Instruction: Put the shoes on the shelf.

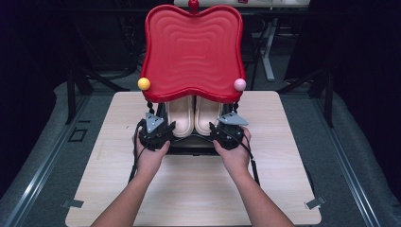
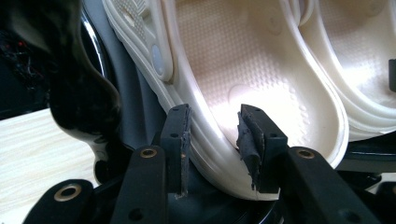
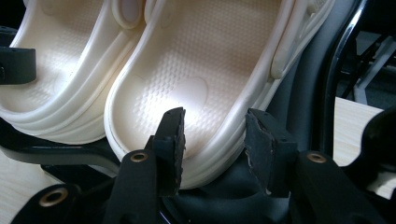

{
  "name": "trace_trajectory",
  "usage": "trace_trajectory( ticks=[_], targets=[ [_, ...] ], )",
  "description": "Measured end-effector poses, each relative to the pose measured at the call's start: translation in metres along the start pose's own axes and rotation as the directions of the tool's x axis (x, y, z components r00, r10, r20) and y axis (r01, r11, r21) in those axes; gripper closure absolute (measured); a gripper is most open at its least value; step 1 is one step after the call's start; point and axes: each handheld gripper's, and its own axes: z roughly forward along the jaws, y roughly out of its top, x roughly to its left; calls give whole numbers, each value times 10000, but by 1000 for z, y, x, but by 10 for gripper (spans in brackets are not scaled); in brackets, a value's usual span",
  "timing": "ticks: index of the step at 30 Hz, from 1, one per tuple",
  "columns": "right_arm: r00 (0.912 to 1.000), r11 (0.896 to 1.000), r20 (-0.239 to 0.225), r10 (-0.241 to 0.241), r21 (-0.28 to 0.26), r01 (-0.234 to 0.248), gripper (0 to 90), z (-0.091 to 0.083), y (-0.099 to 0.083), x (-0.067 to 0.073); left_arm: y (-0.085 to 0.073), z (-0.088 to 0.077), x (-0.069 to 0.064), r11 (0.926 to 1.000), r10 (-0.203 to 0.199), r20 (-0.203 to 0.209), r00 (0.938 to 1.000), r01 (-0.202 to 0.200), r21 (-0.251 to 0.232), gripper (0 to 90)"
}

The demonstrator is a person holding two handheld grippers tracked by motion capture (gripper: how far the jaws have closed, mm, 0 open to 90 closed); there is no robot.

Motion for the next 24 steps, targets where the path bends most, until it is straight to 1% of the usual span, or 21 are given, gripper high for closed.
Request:
trace_trajectory(
  ticks=[1, 5, 8, 13, 20, 21, 24],
  targets=[
    [10000, 10000, -12, -3, 41, 3, 572, 0, 0, 0, 0, 0, 0, 10000, 48, -35, 10000, -48, 4, 640],
    [10000, 10000, 11, -13, -7, 13, 570, 0, 0, 0, 0, 0, -1, 10000, 1, -25, 10000, -1, 15, 635],
    [10000, 10000, 22, 30, 8, -30, 568, 0, 0, 0, 0, 0, -1, 10000, 40, 40, 10000, -40, 19, 598],
    [10000, 10000, 68, 65, 16, -65, 557, 0, 0, 1, 1, 0, -1, 10000, -76, 72, 9999, 76, 14, 599],
    [9999, 10000, 55, 94, 21, -94, 553, -1, 0, 0, 1, -1, -1, 9999, -91, 87, 9999, 90, 73, 592],
    [9999, 9999, 43, 120, 8, -120, 548, -1, 0, 0, 2, -2, -2, 9999, -165, 171, 9997, 164, 31, 586],
    [9997, 9997, 14, 242, -81, -242, 543, -3, 0, 1, 3, -4, -3, 9998, -162, 235, 9996, 164, -91, 575]
  ],
)
